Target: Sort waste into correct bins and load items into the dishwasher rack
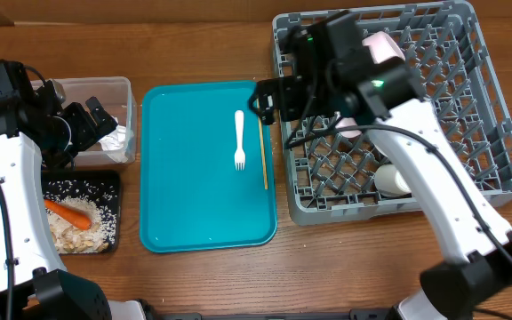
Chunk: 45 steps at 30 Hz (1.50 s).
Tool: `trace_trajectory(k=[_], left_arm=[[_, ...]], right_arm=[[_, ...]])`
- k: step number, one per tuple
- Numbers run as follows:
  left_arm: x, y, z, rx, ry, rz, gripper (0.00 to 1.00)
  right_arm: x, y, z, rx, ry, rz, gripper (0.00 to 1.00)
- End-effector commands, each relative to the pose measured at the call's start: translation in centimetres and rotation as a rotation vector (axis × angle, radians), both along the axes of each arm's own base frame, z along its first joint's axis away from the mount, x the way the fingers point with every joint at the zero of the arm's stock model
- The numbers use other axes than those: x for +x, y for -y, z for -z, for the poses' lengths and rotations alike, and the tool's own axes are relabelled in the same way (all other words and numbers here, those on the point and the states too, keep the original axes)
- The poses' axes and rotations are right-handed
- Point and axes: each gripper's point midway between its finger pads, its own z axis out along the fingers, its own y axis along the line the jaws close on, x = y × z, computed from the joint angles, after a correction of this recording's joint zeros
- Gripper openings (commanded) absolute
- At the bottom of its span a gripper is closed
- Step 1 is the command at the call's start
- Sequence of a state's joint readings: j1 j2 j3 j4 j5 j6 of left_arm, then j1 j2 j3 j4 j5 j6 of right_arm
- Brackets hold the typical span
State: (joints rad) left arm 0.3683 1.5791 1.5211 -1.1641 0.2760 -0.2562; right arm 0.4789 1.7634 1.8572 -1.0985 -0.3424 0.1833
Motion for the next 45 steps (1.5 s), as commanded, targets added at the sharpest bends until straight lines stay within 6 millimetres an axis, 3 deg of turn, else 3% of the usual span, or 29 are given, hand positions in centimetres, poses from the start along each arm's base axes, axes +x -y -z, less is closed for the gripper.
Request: trace_trajectory(k=[1,4,7,14,18,23,34,38,42,45], left_arm=[[0.1,0.1,-1.3,0.006,0.035,-0.002,1.00],[0.1,0.1,-1.3,0.007,0.035,-0.002,1.00],[0.1,0.1,-1.3,0.006,0.035,-0.002,1.00],[0.1,0.1,-1.3,0.007,0.035,-0.002,1.00],[0.1,0.1,-1.3,0.007,0.035,-0.002,1.00],[0.1,0.1,-1.3,0.007,0.035,-0.002,1.00],[0.1,0.1,-1.3,0.007,0.035,-0.002,1.00],[0.1,0.1,-1.3,0.006,0.035,-0.002,1.00],[0.1,0.1,-1.3,0.007,0.035,-0.002,1.00],[0.1,0.1,-1.3,0.007,0.035,-0.002,1.00]], right_arm=[[-0.4,-2.8,1.6,0.045,-0.066,-0.067,0.94],[-0.5,-4.8,3.9,0.027,-0.096,-0.102,0.83],[-0.2,-6.4,6.8,-0.018,-0.122,-0.098,0.64],[2.1,-6.2,14.0,-0.218,-0.160,0.150,0.63],[2.4,-7.4,16.9,-0.244,-0.169,0.162,0.62],[3.2,-7.1,19.3,-0.273,-0.189,0.243,0.56],[3.7,-7.2,24.1,-0.324,-0.220,0.283,0.54],[3.8,-7.3,24.7,-0.323,-0.218,0.282,0.53],[3.8,-7.4,24.7,-0.323,-0.218,0.282,0.33],[3.8,-7.3,24.7,-0.324,-0.219,0.281,0.32]])
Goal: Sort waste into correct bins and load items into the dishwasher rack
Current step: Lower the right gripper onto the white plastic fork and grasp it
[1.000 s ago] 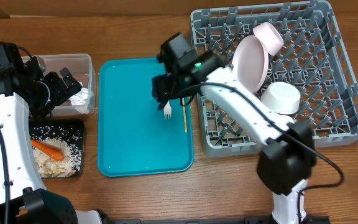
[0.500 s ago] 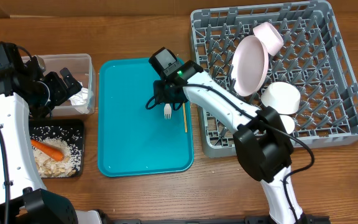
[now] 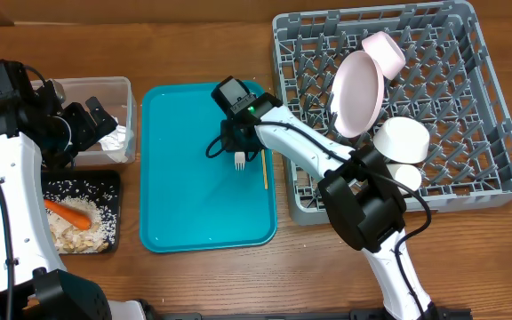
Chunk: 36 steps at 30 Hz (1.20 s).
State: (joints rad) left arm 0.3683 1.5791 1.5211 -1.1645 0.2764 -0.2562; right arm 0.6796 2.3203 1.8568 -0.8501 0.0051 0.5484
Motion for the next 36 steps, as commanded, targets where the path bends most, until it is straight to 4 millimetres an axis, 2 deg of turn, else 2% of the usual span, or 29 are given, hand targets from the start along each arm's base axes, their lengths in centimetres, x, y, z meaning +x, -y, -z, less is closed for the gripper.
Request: trace_trajectory(k=[1,6,12,13,16,23,26,31,36], left_arm=[[0.1,0.1,-1.3,0.007,0.035,-0.002,1.00],[0.1,0.1,-1.3,0.007,0.035,-0.002,1.00],[0.2,0.1,-1.3,0.008,0.038,-0.002,1.00],[0.1,0.1,-1.3,0.008,0.038,-0.002,1.00],[0.1,0.1,-1.3,0.008,0.038,-0.002,1.00],[0.2,0.1,-1.3,0.008,0.038,-0.002,1.00],[0.2,0.1,-1.3,0.008,0.038,-0.002,1.00],[0.2,0.1,-1.3,0.008,0.038,-0.002,1.00],[0.2,0.1,-1.3,0.008,0.038,-0.002,1.00]], right_arm=[[0.1,-0.3,-0.1,-0.002,0.011,-0.002,0.32],[0.3,0.0,0.4,-0.024,0.018,0.005,0.32],[0.1,0.3,1.8,-0.047,0.001,0.007,0.32],[0.1,0.4,2.0,-0.050,-0.003,0.007,0.31],[0.0,0.4,2.1,-0.053,-0.006,0.007,0.20],[0.0,0.4,2.0,-0.054,-0.008,0.007,0.12],[0.0,0.4,1.9,-0.053,-0.007,0.007,0.11],[0.5,0.1,0.7,-0.040,0.012,0.002,0.12],[1.1,-0.4,-2.2,-0.036,0.042,-0.046,0.12]])
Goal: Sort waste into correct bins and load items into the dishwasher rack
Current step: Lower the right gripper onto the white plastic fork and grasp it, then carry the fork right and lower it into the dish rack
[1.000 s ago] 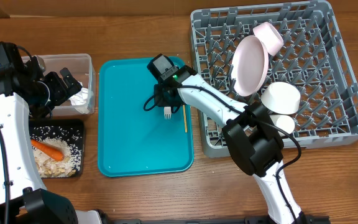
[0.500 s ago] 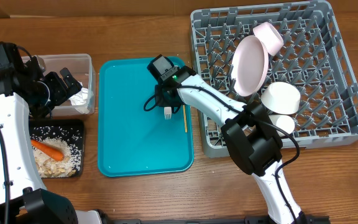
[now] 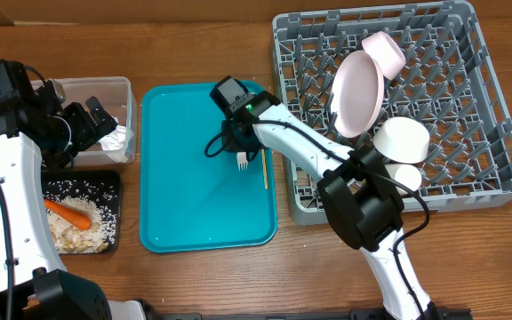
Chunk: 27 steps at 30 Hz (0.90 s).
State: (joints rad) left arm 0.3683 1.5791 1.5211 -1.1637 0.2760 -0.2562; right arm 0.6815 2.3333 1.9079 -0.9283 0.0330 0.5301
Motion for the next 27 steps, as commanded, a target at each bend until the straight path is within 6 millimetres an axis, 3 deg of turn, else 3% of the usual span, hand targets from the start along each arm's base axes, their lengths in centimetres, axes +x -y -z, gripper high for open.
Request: trace_trajectory(k=[1,7,21,24,27], left_arm=[[0.1,0.1,-1.3,0.007,0.037,-0.002,1.00],[0.1,0.1,-1.3,0.007,0.037,-0.002,1.00],[0.1,0.1,-1.3,0.007,0.037,-0.002,1.00],[0.1,0.1,-1.3,0.007,0.037,-0.002,1.00],[0.1,0.1,-1.3,0.007,0.037,-0.002,1.00]], right_arm=[[1.3,-1.0,-2.5,0.014,0.055,-0.039,0.12],[1.7,0.3,-6.0,-0.034,0.083,-0.033,0.12],[3.3,10.2,-15.1,-0.054,0.138,0.066,0.12],[3.5,12.4,-16.2,-0.060,0.139,0.102,0.12],[3.7,14.4,-16.1,-0.082,0.120,0.101,0.12]])
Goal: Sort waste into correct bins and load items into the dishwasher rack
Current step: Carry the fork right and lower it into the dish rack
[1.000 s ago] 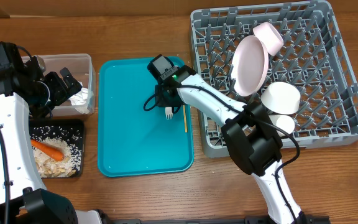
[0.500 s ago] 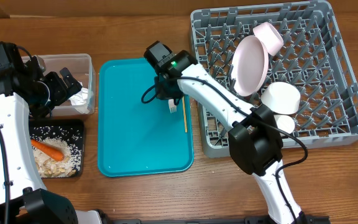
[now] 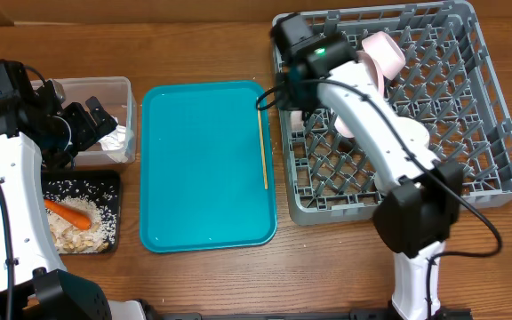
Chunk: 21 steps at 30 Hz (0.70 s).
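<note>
The teal tray (image 3: 203,178) holds only a thin yellow chopstick (image 3: 264,151) along its right side. No white fork shows on it. My right gripper (image 3: 283,96) hangs over the left edge of the grey dishwasher rack (image 3: 496,133), its fingers mostly hidden under the wrist, apparently shut on the fork. A pink plate (image 3: 382,52) and a white cup (image 3: 413,133) stand in the rack. My left gripper (image 3: 92,120) hovers open over the clear bin (image 3: 105,89), above crumpled white paper (image 3: 116,140).
A black container (image 3: 105,182) with rice and a carrot (image 3: 68,212) sits at the front left, below the clear bin. The rack fills the right side of the wooden table, close against the tray's right edge.
My right gripper has moved from the fork on the tray up and right to the rack's left edge. The fork is gone from the tray. The left arm has not moved.
At first my right arm was over the rack and the fork and chopstick lay on the tray. Then the right gripper was down on the fork, and stayed there. Now the gripper is back at the rack and only the chopstick lies on the tray.
</note>
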Tool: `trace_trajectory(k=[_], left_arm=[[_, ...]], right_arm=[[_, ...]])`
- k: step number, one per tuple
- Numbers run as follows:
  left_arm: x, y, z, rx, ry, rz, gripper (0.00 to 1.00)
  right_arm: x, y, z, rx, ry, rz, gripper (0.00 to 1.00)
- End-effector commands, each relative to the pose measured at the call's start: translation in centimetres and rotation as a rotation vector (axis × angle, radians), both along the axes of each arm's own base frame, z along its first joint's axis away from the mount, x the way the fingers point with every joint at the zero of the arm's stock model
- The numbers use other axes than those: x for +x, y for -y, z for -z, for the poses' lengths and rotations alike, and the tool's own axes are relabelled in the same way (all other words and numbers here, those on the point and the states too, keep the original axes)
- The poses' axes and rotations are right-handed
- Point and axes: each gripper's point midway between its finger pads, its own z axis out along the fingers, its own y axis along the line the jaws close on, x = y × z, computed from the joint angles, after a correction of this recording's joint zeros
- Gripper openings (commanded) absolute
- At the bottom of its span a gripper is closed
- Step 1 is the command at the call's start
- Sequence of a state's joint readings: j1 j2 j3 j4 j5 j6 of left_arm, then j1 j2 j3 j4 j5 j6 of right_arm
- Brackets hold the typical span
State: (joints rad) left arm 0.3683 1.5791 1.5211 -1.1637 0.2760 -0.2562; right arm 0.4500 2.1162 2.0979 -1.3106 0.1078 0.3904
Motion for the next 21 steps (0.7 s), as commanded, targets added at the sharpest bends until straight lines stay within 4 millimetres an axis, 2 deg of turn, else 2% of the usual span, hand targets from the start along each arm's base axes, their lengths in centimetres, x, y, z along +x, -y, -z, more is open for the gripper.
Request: trace_trajectory(k=[1,6,12,18,21], left_arm=[[0.1,0.1,-1.3,0.007,0.037,-0.002,1.00],[0.1,0.1,-1.3,0.007,0.037,-0.002,1.00],[0.1,0.1,-1.3,0.008,0.037,-0.002,1.00],[0.1,0.1,-1.3,0.007,0.037,-0.002,1.00],[0.1,0.1,-1.3,0.007,0.037,-0.002,1.00]], right_arm=[[0.5,1.9,-2.0,-0.009,0.035,-0.017,0.13],[0.6,4.2,-0.6,-0.042,-0.002,0.001,0.13],[0.9,5.9,2.1,-0.071,-0.025,0.015,0.17],[1.0,6.0,4.0,-0.078,-0.030,-0.003,0.17],[0.9,5.9,4.1,-0.080,-0.031,-0.009,0.31]])
